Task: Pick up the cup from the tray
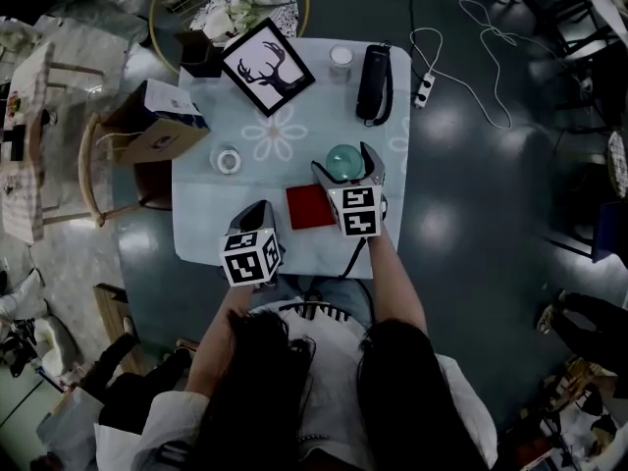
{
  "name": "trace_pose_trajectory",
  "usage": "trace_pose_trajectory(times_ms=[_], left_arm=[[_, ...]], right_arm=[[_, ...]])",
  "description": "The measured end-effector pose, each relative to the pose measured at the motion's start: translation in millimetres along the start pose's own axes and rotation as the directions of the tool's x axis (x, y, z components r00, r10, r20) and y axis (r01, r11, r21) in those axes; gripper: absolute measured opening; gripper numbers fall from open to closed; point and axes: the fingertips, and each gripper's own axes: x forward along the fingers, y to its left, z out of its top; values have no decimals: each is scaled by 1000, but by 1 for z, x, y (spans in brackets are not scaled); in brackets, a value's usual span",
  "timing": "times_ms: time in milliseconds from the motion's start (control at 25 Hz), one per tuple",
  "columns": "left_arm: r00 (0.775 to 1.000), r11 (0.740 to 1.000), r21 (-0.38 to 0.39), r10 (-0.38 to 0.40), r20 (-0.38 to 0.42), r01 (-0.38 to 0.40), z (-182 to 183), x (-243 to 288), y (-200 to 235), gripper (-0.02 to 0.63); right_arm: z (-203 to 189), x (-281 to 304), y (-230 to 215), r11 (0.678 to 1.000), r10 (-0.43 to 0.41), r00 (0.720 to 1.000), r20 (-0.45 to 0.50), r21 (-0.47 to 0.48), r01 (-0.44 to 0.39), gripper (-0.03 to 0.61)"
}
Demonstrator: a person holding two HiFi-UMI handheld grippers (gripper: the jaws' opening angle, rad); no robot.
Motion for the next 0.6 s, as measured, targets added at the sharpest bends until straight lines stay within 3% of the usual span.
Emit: trace_pose_trajectory(times_ms=[320, 520, 600], left_arm=[[999, 1000, -2, -31, 29, 31, 4, -5, -1, 0], [996, 998, 8, -62, 58, 62, 9, -11, -6, 0], [995, 997, 15, -73, 73, 73, 12, -13, -8, 0]], right_arm=[[32, -36, -1, 998, -60, 989, 133, 11, 59, 495], [45, -73, -7, 992, -111, 978, 178, 73, 100, 326], [45, -85, -5, 991, -119, 980, 157, 71, 109, 220]])
